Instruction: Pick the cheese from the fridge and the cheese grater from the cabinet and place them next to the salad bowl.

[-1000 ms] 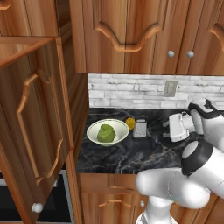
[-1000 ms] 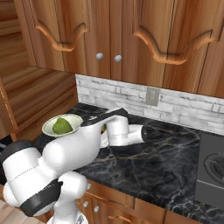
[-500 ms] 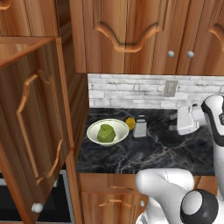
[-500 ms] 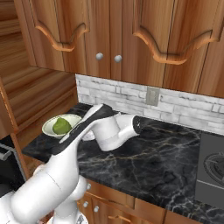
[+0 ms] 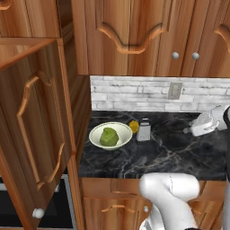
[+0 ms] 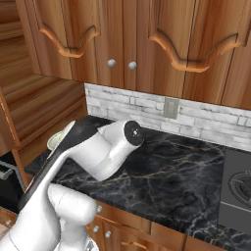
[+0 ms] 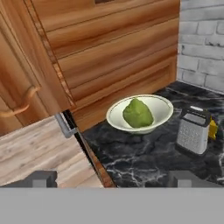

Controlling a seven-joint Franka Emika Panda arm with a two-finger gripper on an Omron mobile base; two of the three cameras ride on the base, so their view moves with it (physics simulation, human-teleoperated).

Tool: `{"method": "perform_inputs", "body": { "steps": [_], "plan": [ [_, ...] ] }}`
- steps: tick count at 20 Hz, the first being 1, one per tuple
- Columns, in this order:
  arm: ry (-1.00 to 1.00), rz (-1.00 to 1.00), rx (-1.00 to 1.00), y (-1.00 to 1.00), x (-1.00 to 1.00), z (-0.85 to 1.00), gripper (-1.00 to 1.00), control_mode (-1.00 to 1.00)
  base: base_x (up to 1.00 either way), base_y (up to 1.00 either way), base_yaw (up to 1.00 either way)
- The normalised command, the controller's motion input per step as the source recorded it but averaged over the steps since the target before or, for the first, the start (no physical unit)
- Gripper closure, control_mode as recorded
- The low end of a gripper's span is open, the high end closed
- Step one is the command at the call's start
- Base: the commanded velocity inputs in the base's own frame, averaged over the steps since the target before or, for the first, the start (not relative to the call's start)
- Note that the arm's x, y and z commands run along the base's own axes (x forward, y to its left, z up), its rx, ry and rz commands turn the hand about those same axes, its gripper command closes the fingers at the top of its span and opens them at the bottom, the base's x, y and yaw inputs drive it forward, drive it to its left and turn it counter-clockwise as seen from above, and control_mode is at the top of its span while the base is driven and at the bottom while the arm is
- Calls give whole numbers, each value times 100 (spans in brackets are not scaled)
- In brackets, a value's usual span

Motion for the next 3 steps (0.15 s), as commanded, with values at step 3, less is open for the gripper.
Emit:
{"method": "perform_inputs", "body": {
  "steps": [3],
  "plan": [
    [29,-24,0,3,-72,39,-100,-100,0,0,0]
  ]
}}
